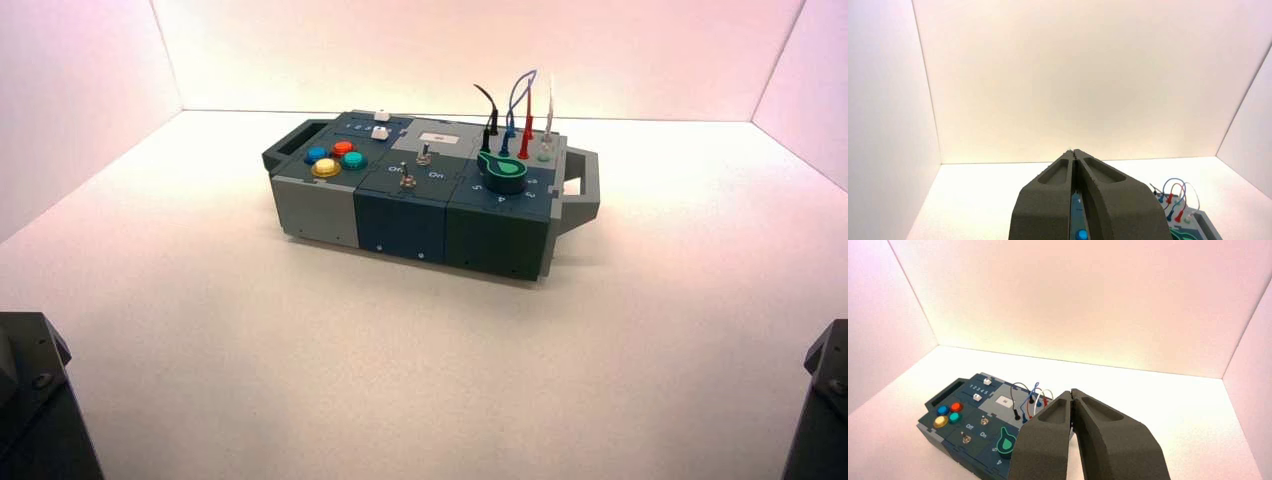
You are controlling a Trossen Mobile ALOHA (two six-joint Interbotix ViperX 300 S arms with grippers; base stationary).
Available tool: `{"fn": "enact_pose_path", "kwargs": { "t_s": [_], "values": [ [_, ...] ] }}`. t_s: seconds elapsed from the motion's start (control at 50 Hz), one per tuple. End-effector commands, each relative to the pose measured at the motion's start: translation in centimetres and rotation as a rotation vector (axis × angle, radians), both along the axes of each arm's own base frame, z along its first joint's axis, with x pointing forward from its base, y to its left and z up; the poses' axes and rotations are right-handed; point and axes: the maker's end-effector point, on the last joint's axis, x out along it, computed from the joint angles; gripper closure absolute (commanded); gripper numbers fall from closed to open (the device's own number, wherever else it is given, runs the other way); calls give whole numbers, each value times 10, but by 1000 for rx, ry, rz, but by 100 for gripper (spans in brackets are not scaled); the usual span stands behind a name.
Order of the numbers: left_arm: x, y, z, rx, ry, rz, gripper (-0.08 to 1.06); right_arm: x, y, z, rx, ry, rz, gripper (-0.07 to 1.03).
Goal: Move the left gripper to the right.
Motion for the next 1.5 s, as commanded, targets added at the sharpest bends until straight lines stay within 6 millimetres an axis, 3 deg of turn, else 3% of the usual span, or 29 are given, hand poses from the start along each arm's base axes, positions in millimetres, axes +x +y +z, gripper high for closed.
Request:
{"fn": "enact_pose_path", "kwargs": {
  "t_s": [0.02,0.58,0.72,0.92,1.2,1.36,1.5],
  "values": [
    [-1,1,12,-10,-26,5,101,3,0,6,3,-6,-3,99],
    [10,-1,7,-4,-4,8,101,5,1,-7,1,21,-3,99],
    [25,-3,1,1,39,10,101,5,1,-7,0,20,-3,99],
    [65,-17,-4,5,124,-15,101,5,1,-9,5,24,0,99],
    [135,-85,4,57,199,-175,101,5,1,-9,7,22,0,99],
    [181,-148,4,100,244,-281,101,5,1,-10,5,23,-2,99],
    [202,-200,-1,124,270,-365,101,5,1,-10,2,22,-2,99]
  ]
}}
